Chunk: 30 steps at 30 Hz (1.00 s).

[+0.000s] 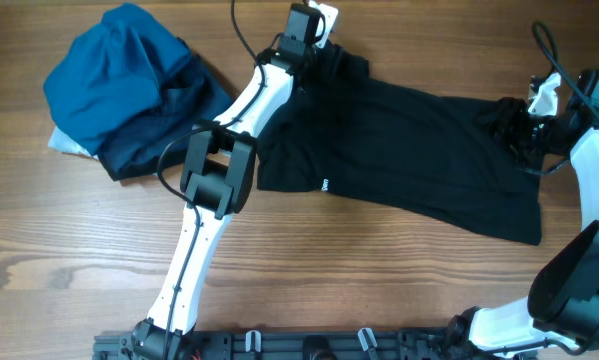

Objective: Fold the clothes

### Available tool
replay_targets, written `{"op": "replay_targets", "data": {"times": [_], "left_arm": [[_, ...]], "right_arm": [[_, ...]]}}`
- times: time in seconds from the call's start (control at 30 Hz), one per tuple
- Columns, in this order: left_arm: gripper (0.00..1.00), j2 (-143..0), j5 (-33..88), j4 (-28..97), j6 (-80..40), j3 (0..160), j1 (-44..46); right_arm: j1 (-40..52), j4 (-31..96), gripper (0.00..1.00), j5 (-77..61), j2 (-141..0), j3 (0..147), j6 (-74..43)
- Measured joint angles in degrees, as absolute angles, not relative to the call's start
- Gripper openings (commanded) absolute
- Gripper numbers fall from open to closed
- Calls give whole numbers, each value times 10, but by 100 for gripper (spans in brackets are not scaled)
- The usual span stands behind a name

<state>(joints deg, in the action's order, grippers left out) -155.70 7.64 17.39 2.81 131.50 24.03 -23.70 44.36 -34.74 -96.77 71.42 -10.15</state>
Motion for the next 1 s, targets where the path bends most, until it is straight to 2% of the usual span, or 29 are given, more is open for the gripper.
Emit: {"op": "replay_targets", "data": {"times": [0.03, 0.1, 0.4, 0.6, 0.8, 1.0], "left_arm": [[29, -1557, 80, 176, 25, 1315, 240], [4, -1557, 90, 176, 26, 1315, 240], [4, -1546, 176, 199, 25, 1315, 239], [4, -1455, 186, 238, 25, 1313, 232], [4, -1381, 190, 375, 25, 1314, 230], [4, -1378, 190, 565, 25, 1314, 235]], "right_arm": [[-237, 444, 59, -347, -968, 714, -102], [-237, 448, 59, -347, -968, 714, -102], [-237, 452, 59, -342, -968, 714, -102], [-237, 439, 62, -268, -968, 714, -107], [-240, 400, 68, -162, -968, 714, -129], [-298, 305, 66, -134, -968, 714, -143]]}}
